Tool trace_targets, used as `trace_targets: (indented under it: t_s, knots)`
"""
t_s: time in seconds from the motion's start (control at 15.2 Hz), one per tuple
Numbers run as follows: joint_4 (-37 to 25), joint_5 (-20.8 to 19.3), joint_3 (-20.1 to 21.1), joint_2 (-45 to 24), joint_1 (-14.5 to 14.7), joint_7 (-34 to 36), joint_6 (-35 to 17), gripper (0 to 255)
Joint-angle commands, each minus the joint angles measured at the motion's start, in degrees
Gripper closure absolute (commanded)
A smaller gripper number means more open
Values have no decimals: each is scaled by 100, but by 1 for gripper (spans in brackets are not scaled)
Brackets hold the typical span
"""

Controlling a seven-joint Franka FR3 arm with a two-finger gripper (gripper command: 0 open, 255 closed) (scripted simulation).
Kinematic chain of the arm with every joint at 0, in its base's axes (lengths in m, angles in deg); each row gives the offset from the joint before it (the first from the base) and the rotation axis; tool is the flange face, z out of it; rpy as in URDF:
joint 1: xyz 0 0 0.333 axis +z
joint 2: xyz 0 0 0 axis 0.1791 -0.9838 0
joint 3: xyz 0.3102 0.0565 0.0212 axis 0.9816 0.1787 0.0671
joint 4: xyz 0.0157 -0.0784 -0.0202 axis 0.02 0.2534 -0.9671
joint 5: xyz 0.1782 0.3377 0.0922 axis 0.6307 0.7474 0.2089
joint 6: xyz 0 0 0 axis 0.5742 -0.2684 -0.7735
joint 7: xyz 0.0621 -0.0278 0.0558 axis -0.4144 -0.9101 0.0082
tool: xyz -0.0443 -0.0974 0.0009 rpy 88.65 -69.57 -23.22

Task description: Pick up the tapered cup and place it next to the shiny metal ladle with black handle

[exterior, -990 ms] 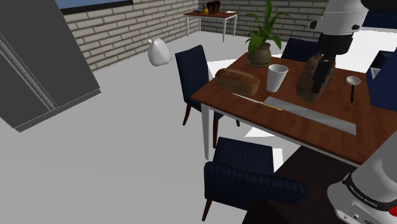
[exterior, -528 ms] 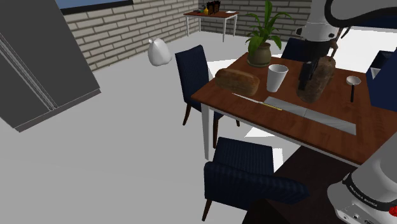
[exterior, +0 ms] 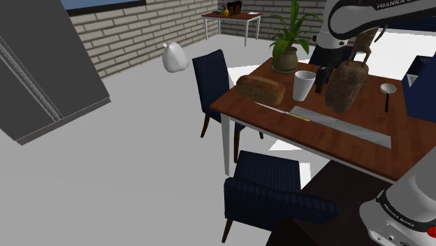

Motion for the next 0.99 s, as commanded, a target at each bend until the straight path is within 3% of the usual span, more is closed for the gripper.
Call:
trace_targets:
  t_s: [0.0, 0.92]
  knots:
    - [-116, -104, -100, -313, -65, -134, -245, 0]
    - [-2281, -301, -583, -3034, -456, -967, -1138, 0]
